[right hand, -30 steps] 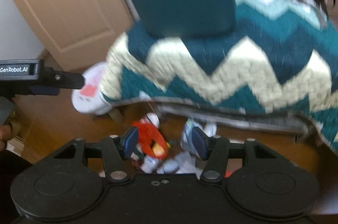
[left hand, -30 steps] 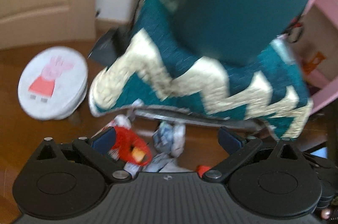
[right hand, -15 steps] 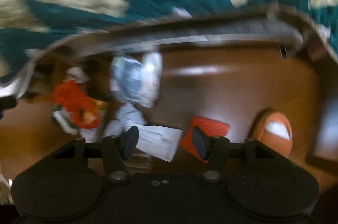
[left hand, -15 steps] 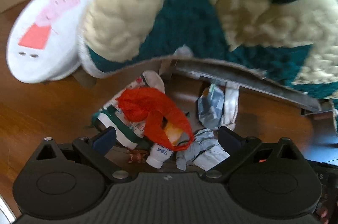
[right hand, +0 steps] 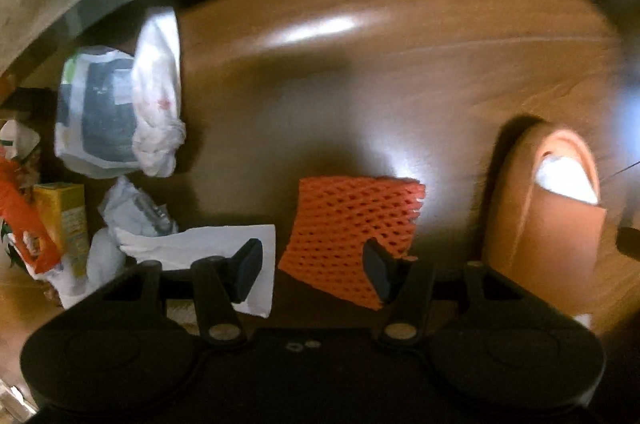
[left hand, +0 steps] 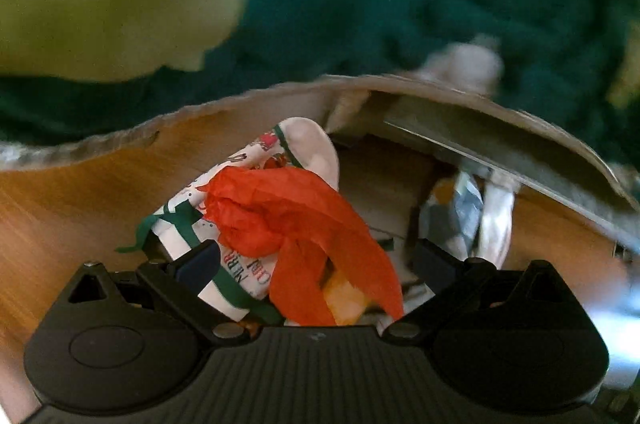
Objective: Collect trash
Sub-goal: 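Close the left tool on the red plastic bag while the right tool grasps the orange foam net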
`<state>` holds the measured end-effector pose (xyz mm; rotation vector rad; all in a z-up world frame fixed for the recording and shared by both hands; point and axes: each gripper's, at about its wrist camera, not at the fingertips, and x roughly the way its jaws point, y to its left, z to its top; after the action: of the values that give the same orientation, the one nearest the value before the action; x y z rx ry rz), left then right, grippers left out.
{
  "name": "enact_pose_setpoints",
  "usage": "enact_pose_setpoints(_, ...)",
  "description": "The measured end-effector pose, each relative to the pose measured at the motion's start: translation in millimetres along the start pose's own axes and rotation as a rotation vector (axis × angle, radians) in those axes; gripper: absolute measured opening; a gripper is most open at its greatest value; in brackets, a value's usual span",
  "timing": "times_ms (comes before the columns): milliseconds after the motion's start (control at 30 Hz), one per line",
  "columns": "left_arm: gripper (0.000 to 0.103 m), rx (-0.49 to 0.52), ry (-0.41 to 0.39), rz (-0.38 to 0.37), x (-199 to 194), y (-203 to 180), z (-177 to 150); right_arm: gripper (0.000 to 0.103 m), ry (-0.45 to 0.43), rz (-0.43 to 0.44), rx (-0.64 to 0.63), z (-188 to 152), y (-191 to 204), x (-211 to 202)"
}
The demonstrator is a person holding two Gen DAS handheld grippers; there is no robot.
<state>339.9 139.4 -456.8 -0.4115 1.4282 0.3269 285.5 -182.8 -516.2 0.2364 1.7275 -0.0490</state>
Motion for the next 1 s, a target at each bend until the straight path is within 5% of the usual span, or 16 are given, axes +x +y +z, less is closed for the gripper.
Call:
enact_pose_setpoints(300,0.103,-0.282,0.038,-0.005,33,60,19,0.055,0.046,-0.026,0.014,3,-6,30)
enact_pose_setpoints(667,0.102,-0.319,0.106,-0.05,70,69,23,0.057,0.051,-0.046,-0.035,3,0,45)
enact_pose_setpoints(1000,0.06,-0.302,0.117,-0.062,83,61,26,0.053,0.029,-0.148,-0.197,-11,27,48)
